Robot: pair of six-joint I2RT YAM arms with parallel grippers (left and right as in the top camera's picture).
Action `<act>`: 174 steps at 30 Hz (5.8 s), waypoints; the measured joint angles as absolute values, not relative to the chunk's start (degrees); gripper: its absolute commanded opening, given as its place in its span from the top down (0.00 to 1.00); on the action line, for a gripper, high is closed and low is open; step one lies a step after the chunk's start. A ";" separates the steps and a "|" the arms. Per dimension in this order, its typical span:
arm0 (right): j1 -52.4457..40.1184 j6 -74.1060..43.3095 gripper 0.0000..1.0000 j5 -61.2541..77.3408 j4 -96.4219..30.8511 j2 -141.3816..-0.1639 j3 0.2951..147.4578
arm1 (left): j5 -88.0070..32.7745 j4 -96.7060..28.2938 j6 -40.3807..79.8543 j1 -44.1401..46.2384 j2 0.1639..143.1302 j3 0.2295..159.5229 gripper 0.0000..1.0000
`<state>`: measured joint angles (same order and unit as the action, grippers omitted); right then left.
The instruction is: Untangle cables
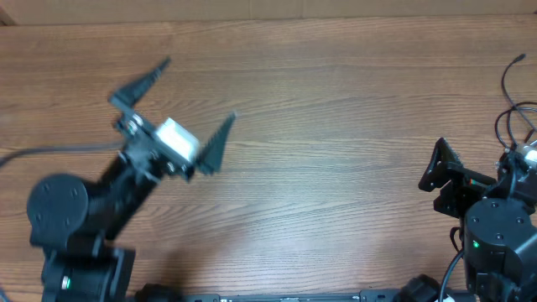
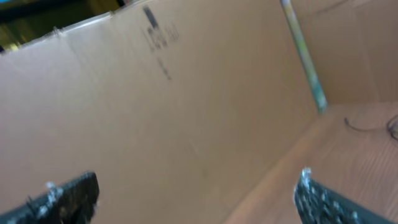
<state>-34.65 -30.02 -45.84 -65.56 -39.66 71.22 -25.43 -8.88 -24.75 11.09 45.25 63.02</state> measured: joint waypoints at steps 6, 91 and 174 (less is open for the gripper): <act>-34.65 -30.02 0.00 -45.80 -65.54 -39.66 71.22 | -17.12 -21.41 -32.32 11.73 40.58 62.41 0.01; -32.03 -30.13 0.00 -42.15 -64.42 -38.76 70.04 | 0.71 -4.49 -4.93 0.25 0.86 0.47 0.00; 0.73 -7.44 0.00 1.04 -5.17 -0.73 1.04 | 0.93 -4.49 -4.93 0.27 0.73 0.47 0.00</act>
